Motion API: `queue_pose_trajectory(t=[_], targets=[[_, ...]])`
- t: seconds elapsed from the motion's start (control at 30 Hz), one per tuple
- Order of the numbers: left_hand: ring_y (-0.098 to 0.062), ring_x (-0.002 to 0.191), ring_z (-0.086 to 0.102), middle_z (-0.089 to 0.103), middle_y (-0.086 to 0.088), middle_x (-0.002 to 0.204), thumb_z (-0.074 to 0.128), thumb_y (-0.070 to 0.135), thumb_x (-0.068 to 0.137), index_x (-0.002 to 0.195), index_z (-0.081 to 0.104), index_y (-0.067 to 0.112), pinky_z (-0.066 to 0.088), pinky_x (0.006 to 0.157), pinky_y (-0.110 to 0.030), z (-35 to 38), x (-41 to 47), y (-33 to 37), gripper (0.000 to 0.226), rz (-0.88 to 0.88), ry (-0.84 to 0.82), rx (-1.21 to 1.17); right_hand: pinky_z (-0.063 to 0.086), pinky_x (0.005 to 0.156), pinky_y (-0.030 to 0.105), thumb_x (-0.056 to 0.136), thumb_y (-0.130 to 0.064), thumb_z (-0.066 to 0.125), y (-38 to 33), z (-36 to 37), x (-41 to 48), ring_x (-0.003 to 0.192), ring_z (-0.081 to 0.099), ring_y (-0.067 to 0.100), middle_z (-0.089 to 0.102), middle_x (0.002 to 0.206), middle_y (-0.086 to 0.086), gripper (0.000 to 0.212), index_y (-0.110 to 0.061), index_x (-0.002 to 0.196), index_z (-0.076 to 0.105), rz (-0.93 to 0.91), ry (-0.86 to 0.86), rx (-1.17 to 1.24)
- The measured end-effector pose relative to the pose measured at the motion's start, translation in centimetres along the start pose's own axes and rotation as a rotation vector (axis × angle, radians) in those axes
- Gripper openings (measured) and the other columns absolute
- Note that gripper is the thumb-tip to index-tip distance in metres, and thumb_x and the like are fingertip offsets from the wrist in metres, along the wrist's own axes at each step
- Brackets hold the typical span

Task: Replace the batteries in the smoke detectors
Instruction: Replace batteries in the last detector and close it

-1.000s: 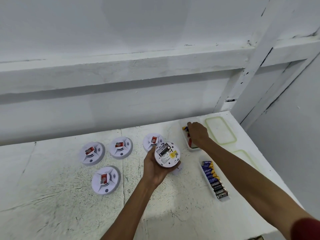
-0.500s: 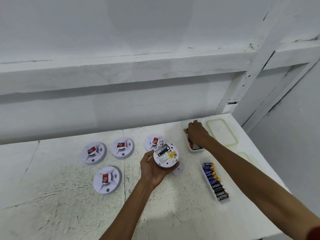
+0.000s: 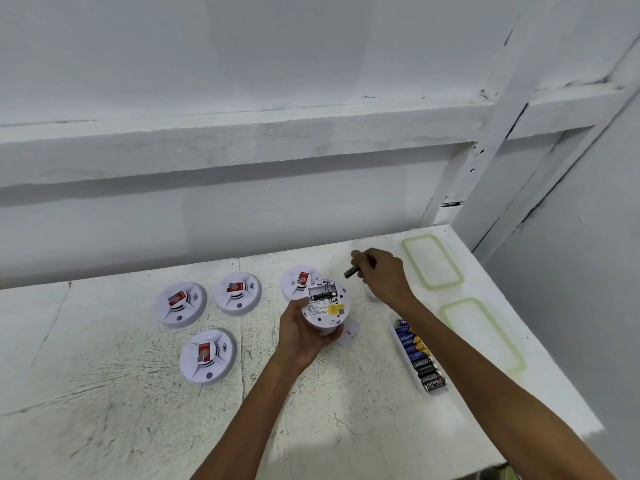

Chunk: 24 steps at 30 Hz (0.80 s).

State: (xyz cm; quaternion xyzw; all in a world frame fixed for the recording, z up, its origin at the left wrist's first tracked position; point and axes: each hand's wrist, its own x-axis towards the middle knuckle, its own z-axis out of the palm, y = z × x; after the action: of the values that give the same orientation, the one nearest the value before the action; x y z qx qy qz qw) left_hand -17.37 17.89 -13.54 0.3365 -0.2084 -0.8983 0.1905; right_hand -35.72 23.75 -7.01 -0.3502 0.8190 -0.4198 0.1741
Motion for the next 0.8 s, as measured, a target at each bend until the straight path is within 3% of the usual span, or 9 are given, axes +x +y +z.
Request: queue_pose_trajectory(t=[0.13,0.27,0.43,0.53,0.67,0.73,0.8], targets=[[-0.035,0.104,0.066,0.069,-0.018,0.127,0.057,0.032,0.100,0.140,0.048,0.017,0.058,0.070,-0.041,-0.4,0.1,-0.4,0.044,0.086,0.043,0.234,0.042,0.054,0.009,0.096,-0.035,0.062,-1.3,0.5,-1.7,0.052,0.060,-0.002,0.069,0.066,-0.004,0.027,-0.011,0.087,0.068,-0.089,-0.146,-0.027],[-0.029,0.096,0.071,0.071,-0.010,0.123,0.052,0.032,0.105,0.129,0.047,0.031,0.052,0.067,-0.037,-0.1,-0.4,-0.5,0.025,0.152,0.042,0.378,0.048,0.063,0.023,0.090,-0.044,0.068,-1.5,1.7,-2.1,0.054,0.061,0.005,0.064,0.058,-0.009,0.035,-0.014,0.072,0.065,-0.182,-0.123,-0.110],[-0.030,0.097,0.071,0.072,-0.008,0.124,0.050,0.038,0.106,0.133,0.047,0.034,0.051,0.068,-0.040,0.2,-1.0,-0.8,0.028,0.164,0.008,0.457,0.050,0.073,0.035,0.079,-0.061,0.071,-1.0,3.2,-1.4,0.078,0.062,0.025,0.058,0.062,-0.008,0.044,-0.021,0.065,0.060,-0.151,-0.188,-0.260],[-0.030,0.098,0.071,0.068,-0.010,0.128,0.050,0.037,0.106,0.136,0.045,0.032,0.055,0.063,-0.038,0.5,-1.2,-0.8,0.032,0.165,-0.005,0.461,0.045,0.066,0.030,0.072,-0.069,0.072,-1.2,3.4,-1.5,0.078,0.061,0.020,0.062,0.064,-0.006,0.047,-0.026,0.063,0.055,-0.104,-0.186,-0.258],[-0.031,0.106,0.070,0.069,-0.007,0.126,0.048,0.034,0.107,0.133,0.048,0.033,0.055,0.071,-0.043,0.9,-1.5,-0.6,0.026,0.165,-0.012,0.432,0.037,0.056,0.025,0.063,-0.082,0.066,-1.3,3.5,-2.0,0.066,0.055,0.008,0.061,0.067,-0.006,0.059,-0.025,0.073,0.059,-0.058,-0.142,-0.274],[-0.031,0.107,0.070,0.070,-0.007,0.127,0.048,0.033,0.107,0.135,0.048,0.032,0.057,0.071,-0.043,0.9,-1.6,-0.6,0.029,0.176,-0.011,0.409,0.042,0.060,0.027,0.059,-0.091,0.058,-1.2,3.8,-1.9,0.072,0.058,0.009,0.059,0.073,-0.006,0.069,-0.025,0.078,0.060,-0.016,-0.143,-0.296],[-0.030,0.106,0.072,0.071,-0.006,0.125,0.048,0.032,0.107,0.136,0.048,0.032,0.058,0.070,-0.044,0.8,-1.5,-0.8,0.029,0.193,-0.016,0.379,0.047,0.064,0.027,0.062,-0.093,0.051,-1.1,3.8,-1.8,0.068,0.061,0.009,0.062,0.069,-0.006,0.076,-0.018,0.071,0.058,0.060,-0.252,-0.287]])
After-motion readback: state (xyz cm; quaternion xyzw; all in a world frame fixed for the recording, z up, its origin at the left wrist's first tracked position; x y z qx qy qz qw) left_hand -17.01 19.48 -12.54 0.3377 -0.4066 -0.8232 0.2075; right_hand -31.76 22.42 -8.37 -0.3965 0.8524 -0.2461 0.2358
